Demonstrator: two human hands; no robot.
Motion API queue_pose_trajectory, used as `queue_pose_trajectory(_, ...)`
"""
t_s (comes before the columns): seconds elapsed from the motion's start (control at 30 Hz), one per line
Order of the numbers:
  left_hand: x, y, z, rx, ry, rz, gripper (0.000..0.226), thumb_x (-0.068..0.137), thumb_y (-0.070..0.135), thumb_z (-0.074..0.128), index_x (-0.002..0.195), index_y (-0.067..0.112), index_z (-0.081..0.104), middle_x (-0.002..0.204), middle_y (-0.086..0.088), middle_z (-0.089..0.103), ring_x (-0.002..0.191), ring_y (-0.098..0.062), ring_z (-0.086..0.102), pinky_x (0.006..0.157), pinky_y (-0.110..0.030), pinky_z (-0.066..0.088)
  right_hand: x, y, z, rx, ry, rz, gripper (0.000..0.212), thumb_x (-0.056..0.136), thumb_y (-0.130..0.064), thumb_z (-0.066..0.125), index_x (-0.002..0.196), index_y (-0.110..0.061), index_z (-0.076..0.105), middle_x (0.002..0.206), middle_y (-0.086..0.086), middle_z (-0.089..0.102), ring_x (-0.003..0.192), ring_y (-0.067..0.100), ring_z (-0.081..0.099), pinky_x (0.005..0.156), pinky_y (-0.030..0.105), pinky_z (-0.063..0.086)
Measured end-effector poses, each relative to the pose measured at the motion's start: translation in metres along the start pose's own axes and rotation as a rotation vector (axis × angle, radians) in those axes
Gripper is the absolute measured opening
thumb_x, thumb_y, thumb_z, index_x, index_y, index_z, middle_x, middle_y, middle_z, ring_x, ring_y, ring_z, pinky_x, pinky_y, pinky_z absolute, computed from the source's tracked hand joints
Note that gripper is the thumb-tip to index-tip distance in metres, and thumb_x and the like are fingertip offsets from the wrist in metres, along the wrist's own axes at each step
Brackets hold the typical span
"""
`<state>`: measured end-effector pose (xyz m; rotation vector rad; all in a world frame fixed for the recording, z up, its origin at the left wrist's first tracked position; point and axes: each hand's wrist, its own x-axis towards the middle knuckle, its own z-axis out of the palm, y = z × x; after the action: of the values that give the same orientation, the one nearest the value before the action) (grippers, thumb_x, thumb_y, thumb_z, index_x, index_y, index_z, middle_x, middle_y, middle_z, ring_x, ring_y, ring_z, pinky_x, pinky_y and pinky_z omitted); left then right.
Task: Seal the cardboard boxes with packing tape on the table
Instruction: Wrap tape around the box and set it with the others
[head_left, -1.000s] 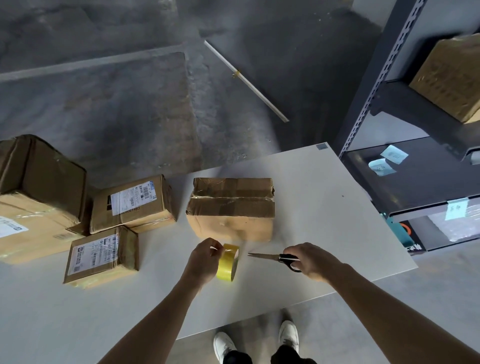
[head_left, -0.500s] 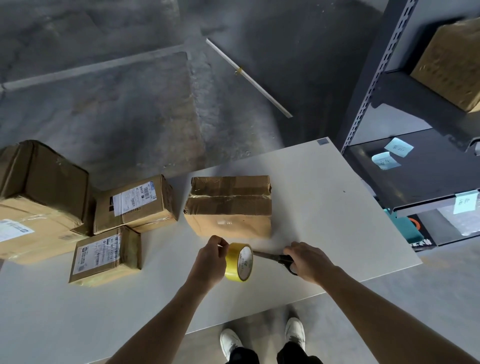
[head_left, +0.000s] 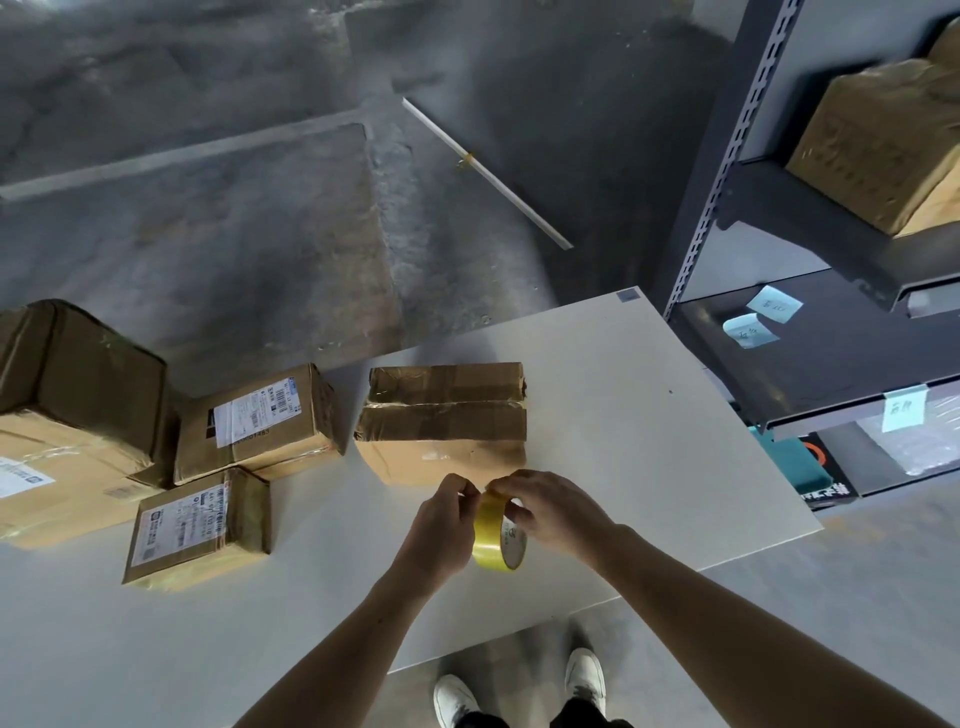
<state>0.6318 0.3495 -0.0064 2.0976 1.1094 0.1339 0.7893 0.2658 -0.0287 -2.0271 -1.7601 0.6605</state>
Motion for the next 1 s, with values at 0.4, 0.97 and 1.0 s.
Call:
queue_pose_trajectory(0.4, 0.001, -0.002, 0.001, -0.061, 0.290, 0.286, 0.005, 0.097, 0.013, 0.057, 0.101, 0.013, 0.054, 0.091, 0.003, 0.064, 0.078, -0.010, 0.062, 0.070, -0.003, 0.046, 0.000, -0.006, 0.005, 0.216, 0.132, 0.122, 0.024, 0.097, -0.015, 0.061, 0.117, -0.019, 0.074, 0.105, 0.006, 0.076, 0.081, 0.021, 0.071, 0.068, 0.017, 0.051)
queue_pose_trajectory(0.97, 0.007, 0.012, 0.006, -0.002, 0.403, 0.156, 0.010, 0.099, 0.015, 0.054, 0.107, 0.008, 0.051, 0.090, 0.005, 0.055, 0.071, -0.013, 0.056, 0.059, -0.007, 0.039, -0.005, -0.020, 0.001, 0.417, 0.114, 0.318, 0.016, 0.099, -0.022, 0.058, 0.108, -0.012, 0.067, 0.104, 0.001, 0.073, 0.089, 0.014, 0.071, 0.077, 0.030, 0.060)
queue_pose_trajectory(1.0, 0.009, 0.011, 0.004, 0.013, 0.399, 0.132, 0.011, 0.099, 0.016, 0.053, 0.108, 0.009, 0.050, 0.091, 0.004, 0.057, 0.072, -0.012, 0.056, 0.059, -0.007, 0.039, -0.006, -0.020, 0.001, 0.405, 0.171, 0.295, 0.017, 0.097, -0.022, 0.057, 0.113, -0.021, 0.063, 0.107, -0.006, 0.071, 0.090, 0.011, 0.069, 0.079, 0.029, 0.060)
